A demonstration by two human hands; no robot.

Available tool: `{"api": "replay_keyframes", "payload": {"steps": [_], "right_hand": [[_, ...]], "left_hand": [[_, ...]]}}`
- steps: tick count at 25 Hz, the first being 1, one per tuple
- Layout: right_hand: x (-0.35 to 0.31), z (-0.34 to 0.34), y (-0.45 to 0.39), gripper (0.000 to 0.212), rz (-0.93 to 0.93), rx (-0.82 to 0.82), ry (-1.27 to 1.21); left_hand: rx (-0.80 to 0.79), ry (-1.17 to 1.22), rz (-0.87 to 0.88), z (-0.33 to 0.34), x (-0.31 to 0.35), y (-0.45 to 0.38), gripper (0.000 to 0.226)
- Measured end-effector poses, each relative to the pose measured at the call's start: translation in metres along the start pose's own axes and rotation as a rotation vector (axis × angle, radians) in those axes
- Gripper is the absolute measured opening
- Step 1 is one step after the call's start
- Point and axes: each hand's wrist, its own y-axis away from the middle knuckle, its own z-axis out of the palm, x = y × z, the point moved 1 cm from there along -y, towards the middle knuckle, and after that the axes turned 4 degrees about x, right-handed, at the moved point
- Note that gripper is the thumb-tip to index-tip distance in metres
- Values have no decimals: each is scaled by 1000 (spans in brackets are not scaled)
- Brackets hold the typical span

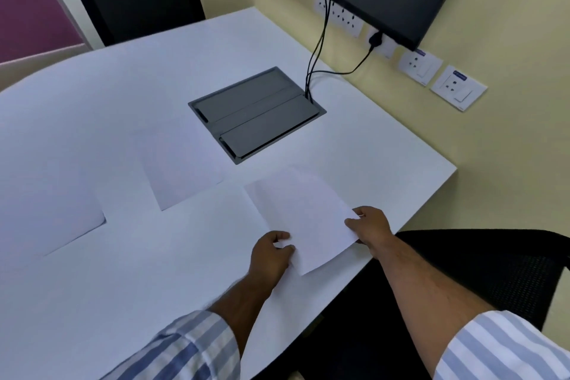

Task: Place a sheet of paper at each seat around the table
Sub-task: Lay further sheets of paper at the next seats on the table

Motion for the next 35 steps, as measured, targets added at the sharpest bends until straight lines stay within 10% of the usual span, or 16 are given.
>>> {"api": "replay_keyframes", "payload": {"steps": [9,15,20,35], "right_hand": [[6,7,-36,23,-63,46,186],[7,8,-37,39,-125,34,331],[10,20,-20,59,-350,8,644],[25,28,-28,63,-361,-2,582]], "left_hand": [[-210,-331,49,10,-15,-29,47],[13,-827,455,-5,-4,-45,56],[-29,-1100,468,-2,-8,-66,86],[-10,-1113,465,14,-12,-77,87]]}}
